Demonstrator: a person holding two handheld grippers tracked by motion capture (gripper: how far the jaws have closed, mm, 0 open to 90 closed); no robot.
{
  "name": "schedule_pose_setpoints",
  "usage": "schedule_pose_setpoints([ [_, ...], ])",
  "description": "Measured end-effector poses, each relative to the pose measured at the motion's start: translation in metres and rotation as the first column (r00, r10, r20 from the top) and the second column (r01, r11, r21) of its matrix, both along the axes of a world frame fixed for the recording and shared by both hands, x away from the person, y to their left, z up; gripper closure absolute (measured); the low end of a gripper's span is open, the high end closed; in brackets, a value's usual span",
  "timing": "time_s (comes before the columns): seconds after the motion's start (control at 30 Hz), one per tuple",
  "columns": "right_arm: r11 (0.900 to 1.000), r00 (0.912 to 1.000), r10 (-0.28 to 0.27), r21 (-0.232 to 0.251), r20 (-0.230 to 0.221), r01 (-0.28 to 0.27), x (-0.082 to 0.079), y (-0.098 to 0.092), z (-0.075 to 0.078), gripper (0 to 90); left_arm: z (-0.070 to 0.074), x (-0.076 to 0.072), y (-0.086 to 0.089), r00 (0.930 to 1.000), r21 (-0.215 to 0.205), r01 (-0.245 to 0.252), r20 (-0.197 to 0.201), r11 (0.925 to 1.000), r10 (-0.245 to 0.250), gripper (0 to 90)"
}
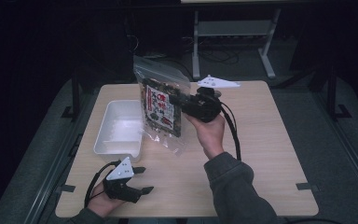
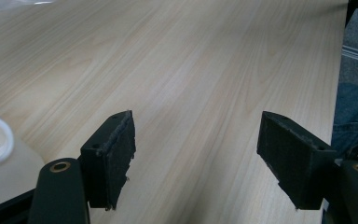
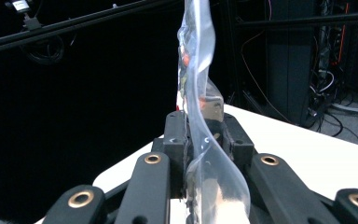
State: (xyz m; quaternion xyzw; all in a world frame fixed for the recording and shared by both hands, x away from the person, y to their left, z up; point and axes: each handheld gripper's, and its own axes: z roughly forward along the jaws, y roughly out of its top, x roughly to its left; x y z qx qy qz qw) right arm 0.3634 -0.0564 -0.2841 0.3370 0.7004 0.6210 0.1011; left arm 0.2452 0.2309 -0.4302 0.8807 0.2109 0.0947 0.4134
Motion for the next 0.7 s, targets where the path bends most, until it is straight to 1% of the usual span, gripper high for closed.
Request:
schedule_pose_setpoints([
  [0.03, 1.0, 1.0, -0.004, -0.002, 0.005, 0.004, 0.002, 0.004, 0.001, 75.2, 0.0, 0.0, 0.001, 1.0, 0.003, 0.001, 0.0, 1.0, -0.001, 27.1],
  [0.07, 1.0, 1.0, -0.004, -0.002, 0.005, 0.004, 0.002, 0.004, 0.001, 75.2, 0.0, 0.0, 0.001, 1.0, 0.003, 0.001, 0.0, 1.0, -0.001, 26.9],
  [0.1, 1.0, 0.9999, -0.007, 0.003, 0.011, 0.007, 0.005, 0.013, 0.003, 75.2, 0.0, -0.001, 0.002, 1.0, 0.003, 0.001, -0.002, 1.0, -0.001, 26.9],
  [0.13, 1.0, 0.9999, -0.005, 0.005, 0.014, 0.005, 0.007, 0.017, 0.003, 75.2, -0.001, -0.001, 0.003, 1.0, 0.001, -0.001, -0.002, 1.0, 0.001, 27.0],
  [0.17, 1.0, 0.9999, -0.005, 0.005, 0.014, 0.005, 0.007, 0.017, 0.003, 75.2, -0.001, -0.001, 0.003, 1.0, 0.001, -0.001, -0.002, 1.0, 0.001, 27.0],
  [0.2, 1.0, 0.9997, -0.009, -0.001, 0.021, 0.009, 0.011, 0.025, 0.004, 75.2, -0.001, -0.001, 0.004, 1.0, 0.003, 0.0, -0.001, 1.0, 0.0, 27.0],
  [0.3, 1.0, 0.9993, -0.02, -0.004, 0.031, 0.02, 0.016, 0.037, 0.006, 75.2, -0.001, -0.002, 0.006, 1.0, 0.006, -0.001, -0.002, 1.0, 0.001, 27.0],
  [0.43, 0.999, 0.9987, -0.035, 0.0, 0.037, 0.035, 0.024, 0.051, 0.007, 75.2, -0.001, -0.002, 0.009, 1.0, -0.003, -0.004, -0.009, 1.0, 0.004, 27.0],
  [0.7, 0.999, 0.998, -0.05, 0.003, 0.04, 0.049, 0.04, 0.076, 0.002, 75.2, -0.001, -0.003, 0.019, 0.9997, -0.007, -0.022, -0.012, 0.9997, 0.022, 26.9],
])
